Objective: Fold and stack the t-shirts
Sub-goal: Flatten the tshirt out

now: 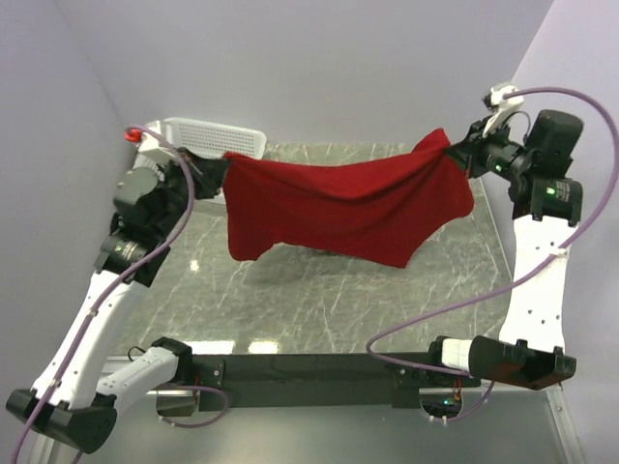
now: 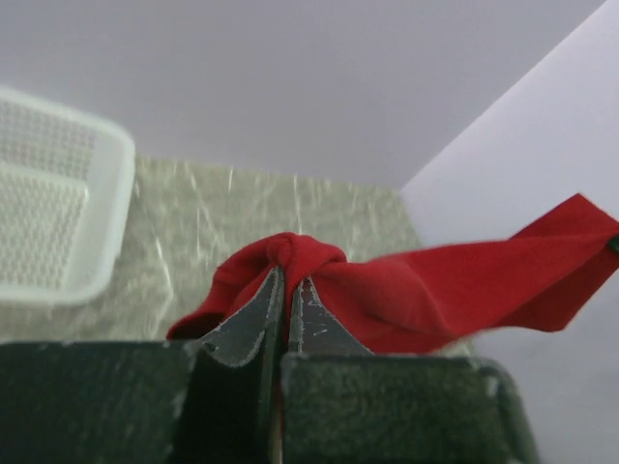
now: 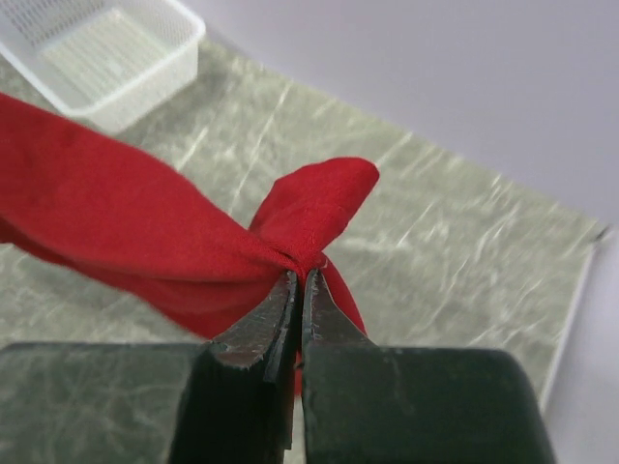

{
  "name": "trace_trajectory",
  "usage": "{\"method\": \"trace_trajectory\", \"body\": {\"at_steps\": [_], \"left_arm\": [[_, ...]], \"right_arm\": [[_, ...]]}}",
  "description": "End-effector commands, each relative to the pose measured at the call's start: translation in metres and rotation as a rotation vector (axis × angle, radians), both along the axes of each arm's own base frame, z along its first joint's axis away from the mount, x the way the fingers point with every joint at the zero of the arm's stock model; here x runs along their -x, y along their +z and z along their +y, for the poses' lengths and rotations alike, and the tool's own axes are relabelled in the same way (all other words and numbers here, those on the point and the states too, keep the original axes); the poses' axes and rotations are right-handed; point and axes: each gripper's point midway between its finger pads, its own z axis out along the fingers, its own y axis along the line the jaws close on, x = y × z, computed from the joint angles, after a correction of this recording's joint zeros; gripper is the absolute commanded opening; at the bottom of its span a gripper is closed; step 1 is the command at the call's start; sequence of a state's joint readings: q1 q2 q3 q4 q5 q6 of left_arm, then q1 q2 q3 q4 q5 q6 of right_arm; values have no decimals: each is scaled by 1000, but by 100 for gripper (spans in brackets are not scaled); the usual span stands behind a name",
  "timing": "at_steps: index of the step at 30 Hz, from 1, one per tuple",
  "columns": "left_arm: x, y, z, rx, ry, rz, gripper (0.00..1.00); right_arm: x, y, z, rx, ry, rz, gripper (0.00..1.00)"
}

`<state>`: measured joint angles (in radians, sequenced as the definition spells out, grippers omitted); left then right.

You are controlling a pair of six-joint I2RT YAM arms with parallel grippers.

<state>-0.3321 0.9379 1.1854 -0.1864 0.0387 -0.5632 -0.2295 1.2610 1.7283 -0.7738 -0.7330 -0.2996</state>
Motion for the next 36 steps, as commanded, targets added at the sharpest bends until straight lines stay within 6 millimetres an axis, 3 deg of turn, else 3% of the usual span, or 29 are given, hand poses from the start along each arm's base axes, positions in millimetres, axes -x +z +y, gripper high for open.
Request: {"method": "trace_trajectory", "body": {"at_steps": [1, 4, 5, 6, 7, 8, 9, 11, 12, 15, 17, 18, 20, 21, 22, 23, 24, 25, 26, 27, 28, 30, 32, 33, 34, 35, 36], "left_arm": [[-7, -26, -14, 51, -49, 72, 1], [-21, -33, -17, 47, -41, 70, 1], [-25, -20, -17, 52, -37, 41, 1], [-30, -13, -18, 54, -39, 32, 1], [-43, -16, -25, 46, -52, 49, 1], [-44, 11, -29, 60, -77, 0, 1], [-48, 21, -32, 62, -88, -12, 1], [-58, 46, -39, 68, -105, -50, 1], [-59, 53, -40, 69, -112, -66, 1], [-53, 75, -40, 66, -125, -138, 1], [-47, 63, -41, 42, -142, -139, 1], [-42, 54, -43, 30, -167, -131, 1], [-30, 17, -43, 6, -191, -76, 1], [-24, 1, -44, -1, -210, -51, 1], [-12, -36, -47, -6, -244, 24, 1], [-5, -57, -48, -1, -266, 68, 1], [9, -70, -49, 14, -291, 90, 1], [20, -119, -52, 35, -321, 217, 1], [29, -139, -53, 50, -334, 273, 1], [42, -152, -54, 97, -350, 327, 1], [54, -191, -54, 110, -361, 432, 1], [78, -220, -59, 163, -401, 565, 2], [97, -256, -56, 169, -388, 725, 14], [102, -265, -54, 171, -376, 772, 22], [105, -267, -52, 166, -363, 799, 31], [113, -279, -45, 132, -329, 867, 47], [111, -269, -43, 119, -314, 855, 54]], "right_arm": [[-12, -18, -7, -1, -29, 15, 0], [-26, -17, -15, -4, -70, -2, 0], [-37, -19, -18, -25, -88, 12, 0], [-42, 1, -22, -26, -109, -33, 0], [-48, 9, -23, -53, -124, -36, 0], [-60, 9, -26, -66, -136, -24, 0], [-62, 36, -27, -69, -144, -83, 0], [-70, 53, -31, -89, -166, -112, 0], [-66, 75, -29, -84, -161, -167, 0], [-57, 100, -27, -65, -141, -244, 0], [-37, 105, -18, -26, -86, -280, 0], [-37, 84, -17, -15, -65, -238, 0], [-12, 68, -6, 88, 27, -255, 0], [-7, 19, -4, 101, 63, -137, 0], [10, 6, -2, 232, 120, -178, 0], [20, -21, -1, 278, 160, -138, 0], [36, -85, -1, 280, 202, 22, 0], [53, -104, -2, 401, 263, -1, 0], [71, -156, -1, 414, 318, 116, 0], [94, -188, -3, 439, 352, 220, 0], [107, -207, -5, 501, 399, 237, 0], [145, -260, -7, 522, 490, 402, 0], [167, -287, -7, 509, 527, 497, 2], [174, -293, -7, 507, 539, 526, 8], [176, -295, -8, 510, 543, 536, 17], [177, -294, -7, 506, 543, 542, 38], [176, -292, -7, 502, 536, 541, 46]]}}
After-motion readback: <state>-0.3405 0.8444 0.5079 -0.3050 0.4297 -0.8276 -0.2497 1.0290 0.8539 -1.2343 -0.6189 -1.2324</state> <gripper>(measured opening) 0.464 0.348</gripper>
